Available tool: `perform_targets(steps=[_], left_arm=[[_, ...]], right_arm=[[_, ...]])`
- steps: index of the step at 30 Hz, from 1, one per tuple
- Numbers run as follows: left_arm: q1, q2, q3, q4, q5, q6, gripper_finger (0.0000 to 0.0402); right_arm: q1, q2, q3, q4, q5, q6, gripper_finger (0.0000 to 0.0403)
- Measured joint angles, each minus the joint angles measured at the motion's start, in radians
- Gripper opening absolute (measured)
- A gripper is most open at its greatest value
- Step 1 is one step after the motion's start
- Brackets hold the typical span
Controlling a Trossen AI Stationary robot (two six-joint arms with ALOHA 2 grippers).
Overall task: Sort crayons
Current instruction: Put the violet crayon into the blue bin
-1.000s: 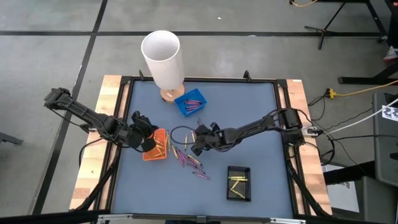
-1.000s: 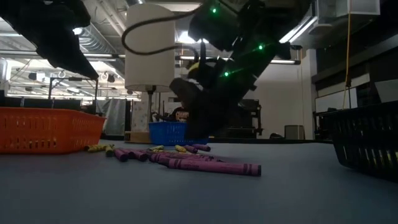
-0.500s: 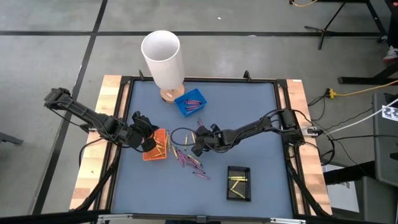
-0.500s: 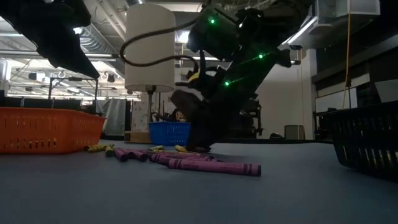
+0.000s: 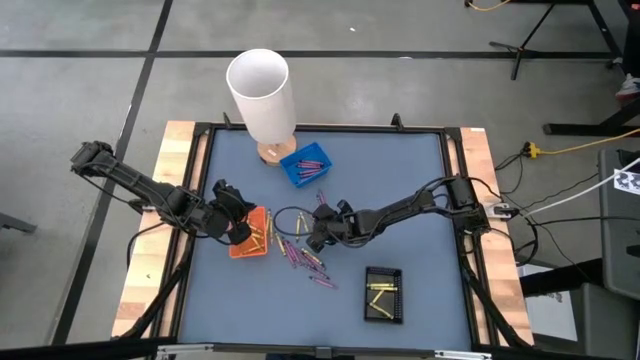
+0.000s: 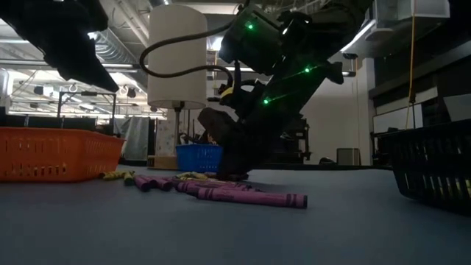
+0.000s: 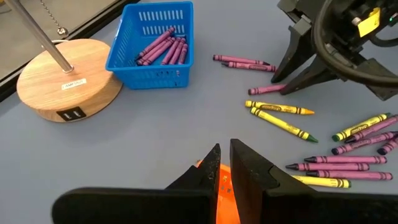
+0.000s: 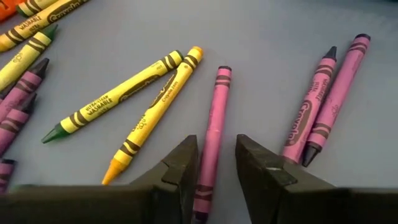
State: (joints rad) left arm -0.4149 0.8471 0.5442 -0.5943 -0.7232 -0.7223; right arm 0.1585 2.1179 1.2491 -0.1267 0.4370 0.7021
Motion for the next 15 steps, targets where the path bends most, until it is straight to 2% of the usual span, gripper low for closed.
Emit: perform_targets(steps=[10,15], left_arm=[[0.000,0.000,0.000,0.012,0.000,0.000,0.0022],[0.000,0.000,0.000,0.012,0.004,0.000,0.0022]], right_arm=[[-0.001,0.003,-0.001,0.004,-0.001,-0.003,0.0015],[-0.001,-0.006,-0.001,0.001,-0.006,-0.029,0.0013]])
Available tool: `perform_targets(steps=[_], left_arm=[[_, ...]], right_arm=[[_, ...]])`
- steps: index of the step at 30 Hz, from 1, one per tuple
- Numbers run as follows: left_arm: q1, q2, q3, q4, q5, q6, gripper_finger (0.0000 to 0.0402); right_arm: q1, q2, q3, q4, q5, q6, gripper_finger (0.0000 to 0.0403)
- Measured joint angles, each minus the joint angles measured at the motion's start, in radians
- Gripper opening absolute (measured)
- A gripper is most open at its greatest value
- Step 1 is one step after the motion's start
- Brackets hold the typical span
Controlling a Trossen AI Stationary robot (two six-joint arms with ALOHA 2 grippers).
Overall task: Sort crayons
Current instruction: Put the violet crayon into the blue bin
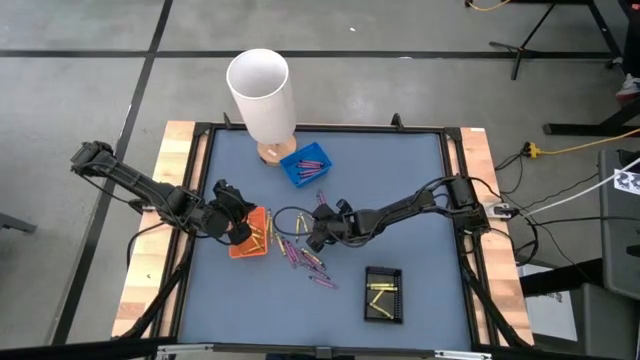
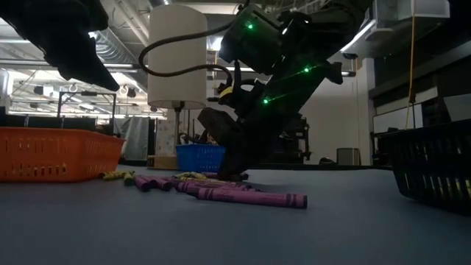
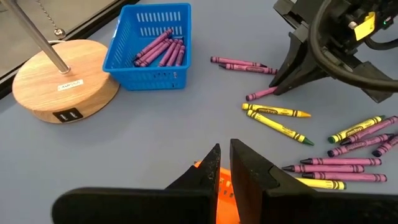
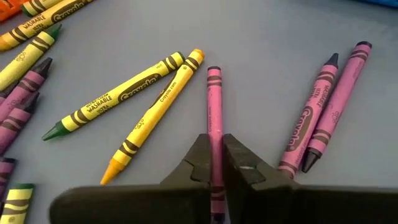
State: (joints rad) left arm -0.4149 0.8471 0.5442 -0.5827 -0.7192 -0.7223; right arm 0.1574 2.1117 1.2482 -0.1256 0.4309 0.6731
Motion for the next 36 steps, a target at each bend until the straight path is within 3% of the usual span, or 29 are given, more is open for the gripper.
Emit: perform_targets(steps=[5,14,29,36], left_arm=[[0.000,0.000,0.000,0.002,0.011,0.000,0.0023],[0.000,0.016,0.000,0.026,0.061,0.099,0.0060],[0.000,0.164,0.000,0.221,0.060,0.186,0.0120],[0.000,0.207,0.000,0.278,0.056,0.185,0.0121]], right_arm=[[-0.003,-0.011,0.039,-0.062,-0.035,-0.032,0.0031],[-0.027,-0.035,0.203,-0.242,-0.034,-0.269,0.0017],[-0.226,-0.039,0.344,-0.291,-0.023,-0.700,0.0025],[-0.323,-0.039,0.344,-0.290,-0.069,-0.735,0.0032]])
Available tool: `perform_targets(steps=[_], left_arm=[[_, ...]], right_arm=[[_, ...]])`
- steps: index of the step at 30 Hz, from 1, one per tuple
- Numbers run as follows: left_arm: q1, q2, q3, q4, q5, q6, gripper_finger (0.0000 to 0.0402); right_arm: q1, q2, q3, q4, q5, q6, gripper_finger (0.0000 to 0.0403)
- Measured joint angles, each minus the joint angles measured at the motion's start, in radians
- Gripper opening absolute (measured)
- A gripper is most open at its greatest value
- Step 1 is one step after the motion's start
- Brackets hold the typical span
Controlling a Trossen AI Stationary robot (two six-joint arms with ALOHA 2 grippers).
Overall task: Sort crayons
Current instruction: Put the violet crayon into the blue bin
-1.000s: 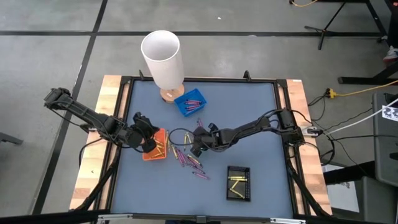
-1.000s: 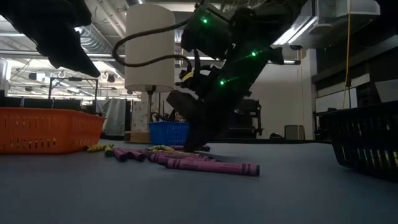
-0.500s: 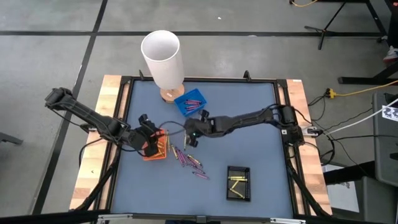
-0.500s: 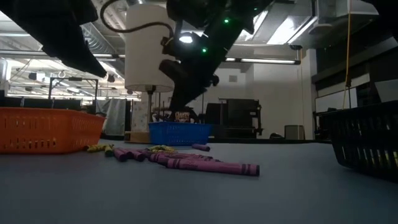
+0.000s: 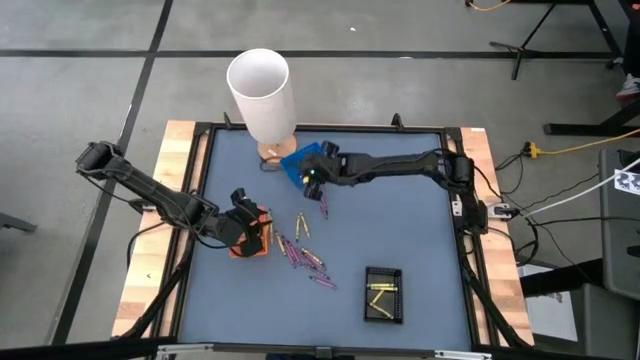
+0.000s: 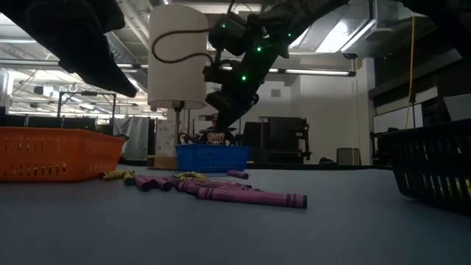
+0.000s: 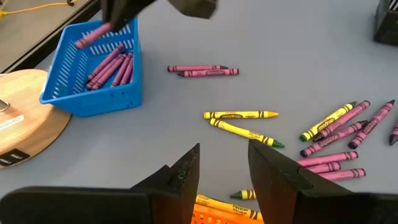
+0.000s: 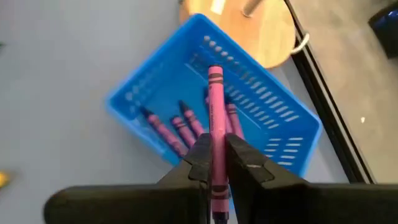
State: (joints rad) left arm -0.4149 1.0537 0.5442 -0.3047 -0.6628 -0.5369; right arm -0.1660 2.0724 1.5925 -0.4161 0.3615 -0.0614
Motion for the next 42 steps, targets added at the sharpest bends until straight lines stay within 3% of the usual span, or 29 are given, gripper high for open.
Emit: perform_targets(steps=[8,18,31,42], left_arm=[[0.000,0.030,0.000,0.082,-0.001,-0.001,0.0121],[0.000,0.118,0.000,0.209,0.001,0.001,0.0121],[0.000,0.256,0.000,0.484,0.003,0.142,0.0121],[0.000,0.290,0.000,0.621,0.086,0.186,0.0121]], right_arm=[[-0.069,0.000,0.000,0.000,-0.068,0.000,0.0032],[-0.084,0.000,0.000,0.001,-0.068,0.000,0.0033],[-0.084,0.000,0.000,0.000,-0.068,-0.026,0.0035],[-0.084,-0.001,0.000,-0.001,-0.067,-0.026,0.0130]])
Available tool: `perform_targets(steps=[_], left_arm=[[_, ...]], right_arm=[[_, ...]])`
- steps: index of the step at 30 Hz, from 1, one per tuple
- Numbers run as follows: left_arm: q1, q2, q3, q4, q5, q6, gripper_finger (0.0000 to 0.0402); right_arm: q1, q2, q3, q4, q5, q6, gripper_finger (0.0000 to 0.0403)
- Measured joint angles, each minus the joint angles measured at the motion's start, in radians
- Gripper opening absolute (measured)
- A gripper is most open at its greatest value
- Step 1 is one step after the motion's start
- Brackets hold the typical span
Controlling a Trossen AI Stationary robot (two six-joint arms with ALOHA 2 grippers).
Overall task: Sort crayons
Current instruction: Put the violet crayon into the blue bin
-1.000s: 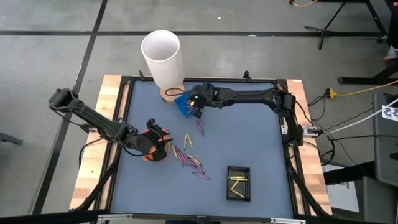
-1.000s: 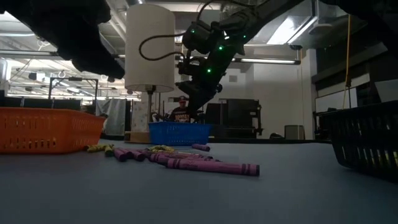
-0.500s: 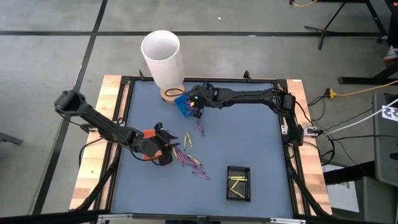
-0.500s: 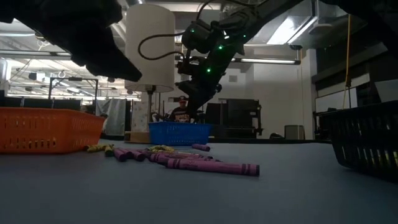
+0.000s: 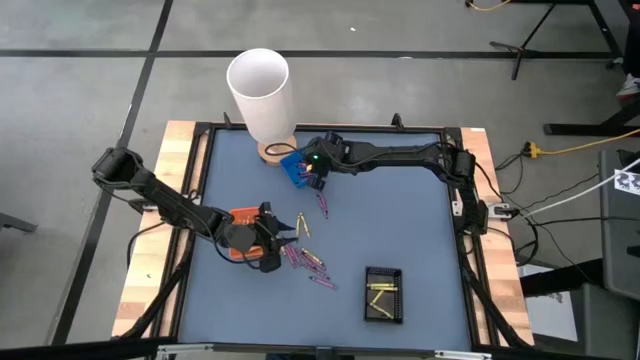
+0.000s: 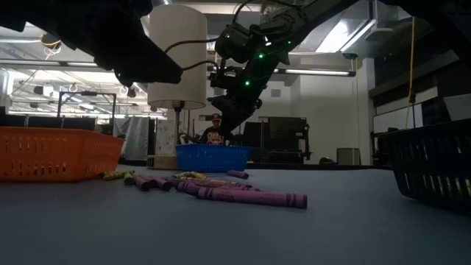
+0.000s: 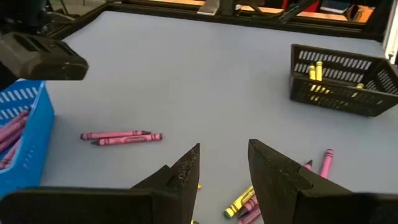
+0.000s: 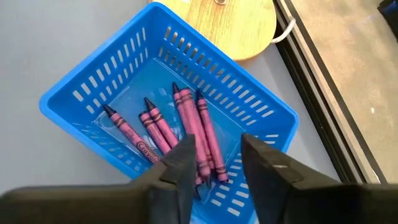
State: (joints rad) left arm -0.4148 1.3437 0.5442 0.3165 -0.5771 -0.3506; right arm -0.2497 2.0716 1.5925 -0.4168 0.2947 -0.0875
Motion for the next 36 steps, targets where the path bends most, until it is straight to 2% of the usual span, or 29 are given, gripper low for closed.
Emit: perform_targets(steps=[7,12,22,26,36], left_arm=[[0.003,0.000,0.000,0.033,0.072,0.036,0.0121],[0.031,0.000,0.013,0.040,0.190,0.059,0.0121],[0.083,0.010,0.047,0.038,0.409,0.232,0.0121],[0.075,0.045,0.047,0.028,0.500,0.314,0.0121],[0.081,0.199,0.047,0.013,0.607,0.447,0.0121]], right_arm=[[0.000,-0.001,0.000,-0.008,0.002,0.000,0.0151],[0.000,-0.035,0.000,-0.040,0.002,0.000,0.0151],[0.000,-0.161,0.000,-0.139,0.000,0.000,0.0152],[0.000,-0.199,0.000,-0.185,0.000,0.000,0.0152],[0.000,-0.212,0.000,-0.243,0.000,0.001,0.0152]])
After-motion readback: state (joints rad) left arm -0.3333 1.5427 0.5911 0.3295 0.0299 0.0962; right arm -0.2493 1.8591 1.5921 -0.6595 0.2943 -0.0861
